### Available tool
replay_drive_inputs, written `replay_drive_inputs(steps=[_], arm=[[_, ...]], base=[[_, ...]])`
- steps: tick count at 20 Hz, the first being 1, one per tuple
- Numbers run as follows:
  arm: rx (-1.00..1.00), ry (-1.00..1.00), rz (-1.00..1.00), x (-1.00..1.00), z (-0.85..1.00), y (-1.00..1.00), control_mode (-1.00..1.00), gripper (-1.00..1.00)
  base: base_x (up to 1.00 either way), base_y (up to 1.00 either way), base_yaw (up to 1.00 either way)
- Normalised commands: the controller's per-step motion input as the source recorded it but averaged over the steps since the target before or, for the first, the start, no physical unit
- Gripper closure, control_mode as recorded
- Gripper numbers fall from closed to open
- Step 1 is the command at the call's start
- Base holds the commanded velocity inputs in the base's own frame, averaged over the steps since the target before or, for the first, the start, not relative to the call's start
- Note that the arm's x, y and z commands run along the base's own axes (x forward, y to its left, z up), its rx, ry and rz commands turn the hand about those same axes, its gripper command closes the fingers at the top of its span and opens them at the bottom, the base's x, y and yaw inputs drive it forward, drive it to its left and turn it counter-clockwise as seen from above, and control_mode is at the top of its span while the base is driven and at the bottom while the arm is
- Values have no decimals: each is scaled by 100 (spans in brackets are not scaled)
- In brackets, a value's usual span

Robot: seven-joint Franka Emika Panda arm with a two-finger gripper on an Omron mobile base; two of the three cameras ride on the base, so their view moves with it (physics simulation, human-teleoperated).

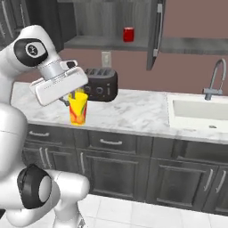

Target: There is a tray on the dining counter. Grab the cup, mug, and pitcher and place them on the tray. The pitcher may be placed next to the tray if it cannot fit the tray.

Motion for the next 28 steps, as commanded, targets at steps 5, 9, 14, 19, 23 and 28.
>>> replay_drive_inputs(steps=[5, 9, 14, 19, 23, 28], arm=[[0, 0, 0, 0, 0, 0, 100, 100], [0, 0, 0, 0, 0, 0, 100, 100], [0, 0, 0, 0, 0, 0, 100, 100], [0, 0, 0, 0, 0, 0, 100, 100], [0, 0, 0, 0, 0, 0, 100, 100], [0, 0, 0, 0, 0, 0, 100, 100]], base=[[-36, 0, -53], [-20, 0, -75], [-14, 0, -80], [-11, 0, -79], [-12, -1, -77], [-13, 0, -75]])
